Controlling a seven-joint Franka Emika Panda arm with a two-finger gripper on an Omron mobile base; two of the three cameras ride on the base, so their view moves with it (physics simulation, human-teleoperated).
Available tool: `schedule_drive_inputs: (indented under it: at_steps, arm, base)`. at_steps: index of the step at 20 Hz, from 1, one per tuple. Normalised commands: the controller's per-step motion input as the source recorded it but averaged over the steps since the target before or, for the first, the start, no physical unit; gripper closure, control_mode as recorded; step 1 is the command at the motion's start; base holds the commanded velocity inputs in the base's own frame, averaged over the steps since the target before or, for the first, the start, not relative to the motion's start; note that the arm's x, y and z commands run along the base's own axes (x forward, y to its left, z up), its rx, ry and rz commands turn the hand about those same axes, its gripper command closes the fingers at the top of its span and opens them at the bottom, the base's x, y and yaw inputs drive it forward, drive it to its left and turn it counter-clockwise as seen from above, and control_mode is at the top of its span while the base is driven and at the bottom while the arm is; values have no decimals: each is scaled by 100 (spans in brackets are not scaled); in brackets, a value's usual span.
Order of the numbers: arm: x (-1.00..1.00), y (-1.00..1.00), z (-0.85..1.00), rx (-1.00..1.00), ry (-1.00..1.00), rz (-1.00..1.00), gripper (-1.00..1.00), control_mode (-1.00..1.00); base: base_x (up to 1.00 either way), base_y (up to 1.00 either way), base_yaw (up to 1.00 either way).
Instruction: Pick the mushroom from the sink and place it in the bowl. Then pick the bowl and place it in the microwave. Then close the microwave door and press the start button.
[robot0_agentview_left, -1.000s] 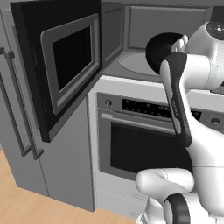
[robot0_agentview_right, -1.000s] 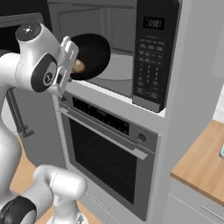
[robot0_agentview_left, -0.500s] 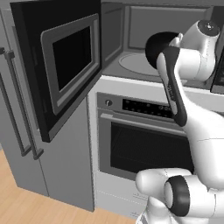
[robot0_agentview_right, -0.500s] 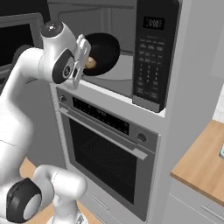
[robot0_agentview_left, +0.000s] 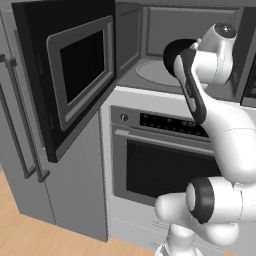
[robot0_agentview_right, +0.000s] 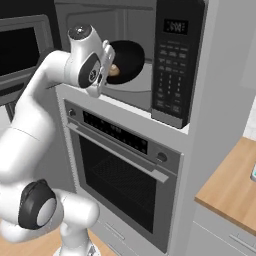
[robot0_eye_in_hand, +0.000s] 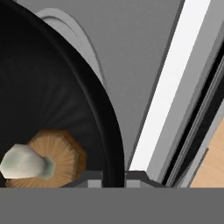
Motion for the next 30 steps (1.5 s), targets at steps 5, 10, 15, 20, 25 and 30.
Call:
schedule_drive_inputs:
  at_steps: [5,10,15,20,25,30]
  arm:
    - [41,0,-32,0,0,0,100,-100]
    - [37,-4,-26,0,2,0,100,-100]
    - [29,-7,-17,0,3,0,100,-100]
    - [40,-3,-9,0,5,0,100,-100]
    - [48,-2,-15,0,2,0,100,-100]
    - [22,0,-11,0,-1,0,-100,-100]
  base:
    - [0,0,0]
    - [0,0,0]
    - [0,0,0]
    - [0,0,0]
    - [0,0,0]
    - [0,0,0]
